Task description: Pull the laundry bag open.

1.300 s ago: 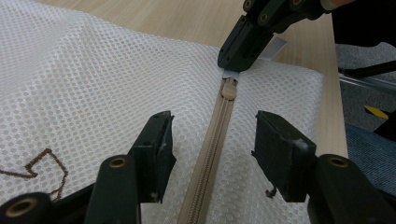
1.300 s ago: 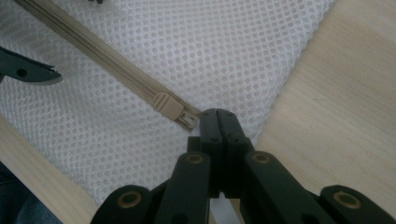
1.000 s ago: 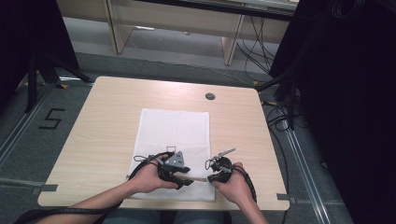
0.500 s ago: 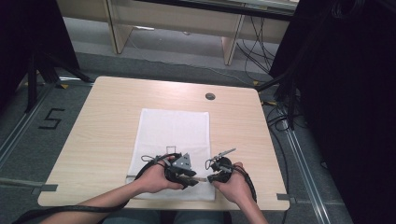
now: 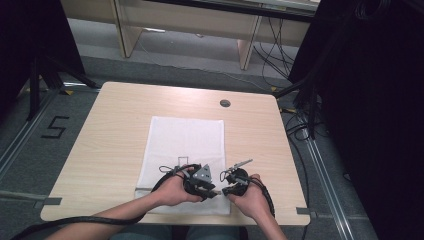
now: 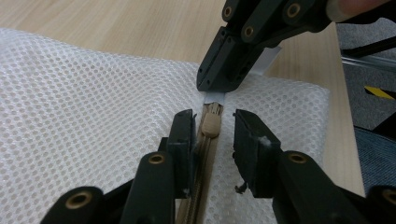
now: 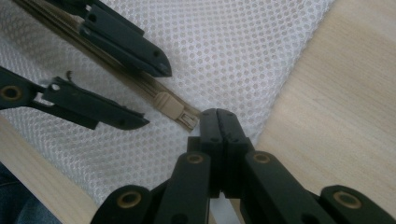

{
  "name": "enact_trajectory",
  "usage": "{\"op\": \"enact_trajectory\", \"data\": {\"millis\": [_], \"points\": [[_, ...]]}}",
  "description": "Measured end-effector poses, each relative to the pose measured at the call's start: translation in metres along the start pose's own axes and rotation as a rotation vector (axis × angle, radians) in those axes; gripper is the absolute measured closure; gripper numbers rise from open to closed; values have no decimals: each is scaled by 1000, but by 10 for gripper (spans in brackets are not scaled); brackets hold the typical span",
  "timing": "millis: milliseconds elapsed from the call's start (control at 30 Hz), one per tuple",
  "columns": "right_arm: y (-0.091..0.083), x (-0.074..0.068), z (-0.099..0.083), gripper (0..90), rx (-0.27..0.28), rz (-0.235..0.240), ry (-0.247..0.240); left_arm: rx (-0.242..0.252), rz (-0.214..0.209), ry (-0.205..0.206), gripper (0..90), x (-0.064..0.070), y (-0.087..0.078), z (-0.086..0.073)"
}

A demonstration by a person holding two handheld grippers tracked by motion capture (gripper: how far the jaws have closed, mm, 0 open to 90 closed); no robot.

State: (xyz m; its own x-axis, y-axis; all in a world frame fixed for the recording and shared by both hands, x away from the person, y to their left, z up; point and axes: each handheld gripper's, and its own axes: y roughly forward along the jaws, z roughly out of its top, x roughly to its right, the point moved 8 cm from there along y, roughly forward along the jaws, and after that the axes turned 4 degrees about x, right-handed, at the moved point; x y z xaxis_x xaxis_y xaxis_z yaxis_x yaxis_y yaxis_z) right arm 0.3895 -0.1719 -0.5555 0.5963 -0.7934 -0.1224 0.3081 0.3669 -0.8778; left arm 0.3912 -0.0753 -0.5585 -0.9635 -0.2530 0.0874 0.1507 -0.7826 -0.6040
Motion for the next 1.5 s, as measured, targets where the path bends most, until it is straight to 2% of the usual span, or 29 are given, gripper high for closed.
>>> {"op": "enact_trajectory", "data": {"millis": [67,200,233,300,333,567,633,667,700,800,833,867,900,933,1000,1033,1067,1133,1167,1233,1267,1367,1500], "points": [[-1,-1,-1,900,-10,-5,23,-4,5,-1,691,0,2,0],[0,0,0,900,1,0,-4,-7,3,-3,695,0,4,1],[0,0,0,900,1,0,-3,-11,3,19,696,-1,4,1],[0,0,0,900,1,1,-3,-12,5,15,709,0,5,2],[1,0,0,900,2,1,-3,-17,3,39,712,0,7,2],[0,0,0,900,1,-1,-1,-22,6,44,731,1,10,2],[1,0,0,900,3,2,-5,-25,7,66,743,2,10,3],[0,-1,0,900,0,0,8,-29,14,91,750,2,10,3],[0,-1,0,900,-2,1,10,-34,14,84,760,3,10,3],[1,0,0,900,0,-2,2,-34,14,105,796,3,9,5],[1,1,0,900,2,-1,-6,-32,14,96,807,5,9,6],[0,0,0,900,1,-3,4,-31,15,104,807,5,9,7],[0,-1,0,900,-2,-2,10,-45,19,136,807,4,7,7],[0,-1,0,900,-2,-2,10,-48,18,139,807,4,8,6],[0,-1,0,900,-3,0,11,-52,16,135,802,2,8,5],[0,-1,0,900,-3,0,11,-40,4,97,802,4,10,5],[0,0,0,900,-1,-1,12,-38,5,91,798,4,10,5],[0,0,0,900,-1,-1,12,-36,0,96,791,3,11,5],[0,0,0,900,-1,-1,14,-32,-3,78,787,4,12,4],[0,-1,0,900,-1,0,13,-32,-7,73,785,4,13,4],[0,-1,0,900,-1,-1,12,-31,-6,79,789,4,13,5],[0,-1,0,900,-2,-3,11,-33,-1,53,811,4,13,5],[0,-1,0,900,-3,0,13,-35,5,48,814,4,13,5]]}}
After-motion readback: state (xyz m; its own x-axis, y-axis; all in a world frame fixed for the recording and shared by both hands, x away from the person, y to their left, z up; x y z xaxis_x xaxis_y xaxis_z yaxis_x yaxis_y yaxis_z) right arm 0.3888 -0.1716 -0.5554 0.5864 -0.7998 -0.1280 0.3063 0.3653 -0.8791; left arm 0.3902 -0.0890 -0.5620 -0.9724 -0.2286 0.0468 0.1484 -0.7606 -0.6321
